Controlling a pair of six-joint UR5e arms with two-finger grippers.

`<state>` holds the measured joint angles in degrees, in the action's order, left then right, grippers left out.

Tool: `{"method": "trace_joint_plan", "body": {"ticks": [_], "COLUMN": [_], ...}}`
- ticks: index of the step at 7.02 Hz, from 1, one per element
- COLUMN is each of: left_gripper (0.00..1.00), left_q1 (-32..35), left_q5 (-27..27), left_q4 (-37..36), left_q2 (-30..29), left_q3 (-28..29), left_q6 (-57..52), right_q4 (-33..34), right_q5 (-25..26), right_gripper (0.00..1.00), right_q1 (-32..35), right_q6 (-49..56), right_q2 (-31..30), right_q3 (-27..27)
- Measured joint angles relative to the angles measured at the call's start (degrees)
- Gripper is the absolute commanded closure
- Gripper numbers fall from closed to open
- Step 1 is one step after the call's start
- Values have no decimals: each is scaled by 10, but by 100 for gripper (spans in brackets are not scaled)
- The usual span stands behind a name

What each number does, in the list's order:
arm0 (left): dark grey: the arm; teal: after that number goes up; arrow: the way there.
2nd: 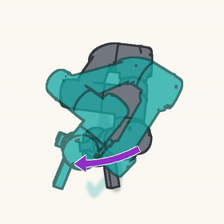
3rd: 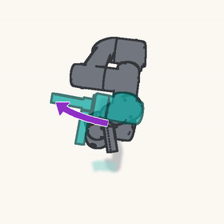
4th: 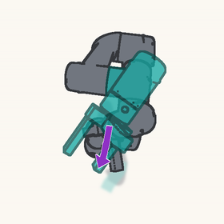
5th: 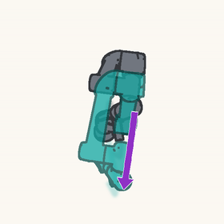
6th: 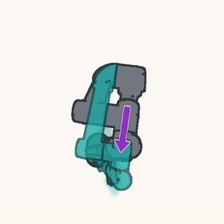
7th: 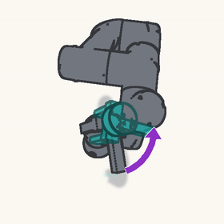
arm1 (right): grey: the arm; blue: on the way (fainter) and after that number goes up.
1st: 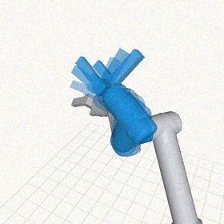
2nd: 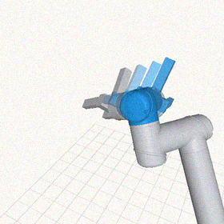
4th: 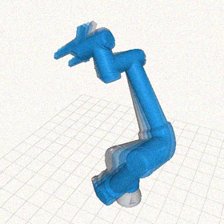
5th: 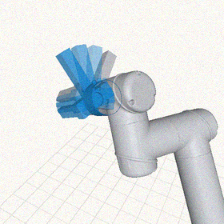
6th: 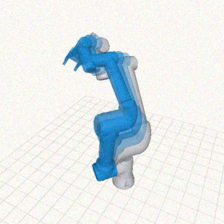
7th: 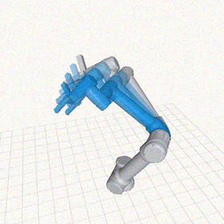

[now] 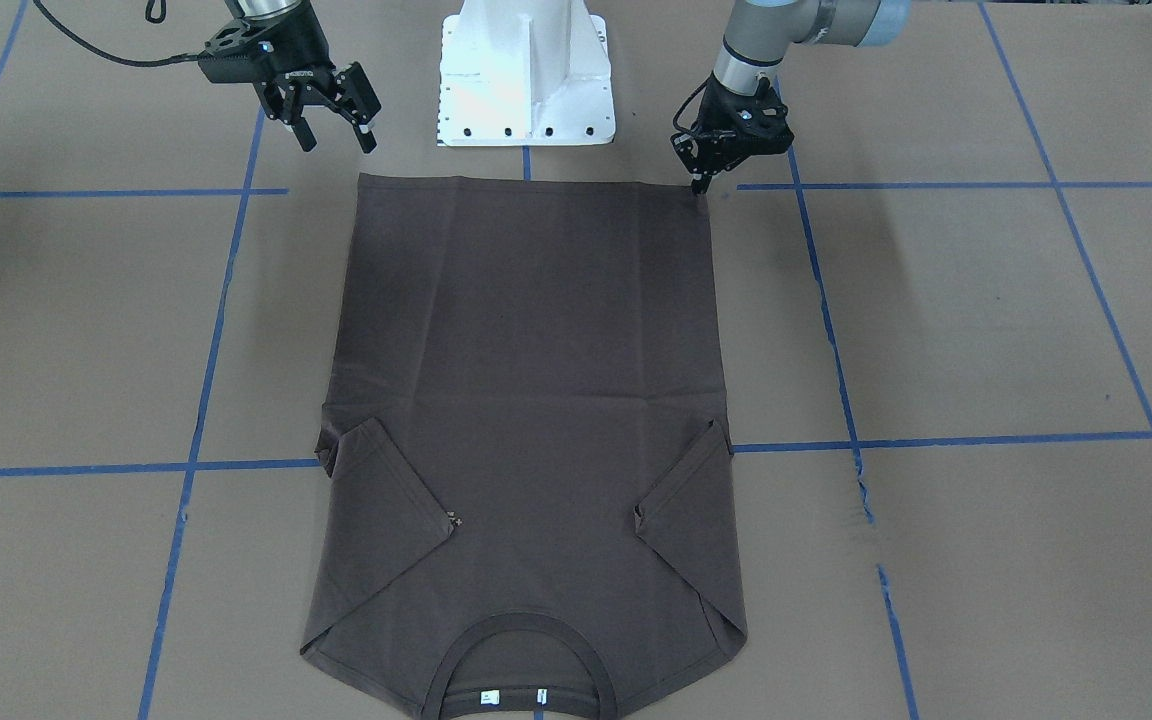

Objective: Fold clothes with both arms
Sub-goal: 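Lower both grippers to the hem corners nearest the robot and grasp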

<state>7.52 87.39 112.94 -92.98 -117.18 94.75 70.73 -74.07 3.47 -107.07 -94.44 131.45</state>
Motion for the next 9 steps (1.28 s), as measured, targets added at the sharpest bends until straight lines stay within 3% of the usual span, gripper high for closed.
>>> {"method": "trace_joint_plan", "body": {"ticks": [4, 7, 8, 9], "left_gripper": [100, 100, 100, 100], "left_q1": [0, 0, 0, 0], "left_q5": [2, 3, 4, 4], "left_q4": [0, 1, 2, 2], "left_q2": [-6, -7, -7, -6], "left_q3": [-15, -20, -22, -24], "left_q6": [0, 0, 0, 1], "right_q4": [112, 123, 123, 123], "right_q5": [50, 71, 74, 78], "right_gripper": [31, 32, 34, 44], "right_q1": [-53, -73, -76, -79], "right_q6": [-78, -119, -122, -123], "right_q2": [48, 71, 76, 80], "right_q3": [-35, -82, -92, -100]}}
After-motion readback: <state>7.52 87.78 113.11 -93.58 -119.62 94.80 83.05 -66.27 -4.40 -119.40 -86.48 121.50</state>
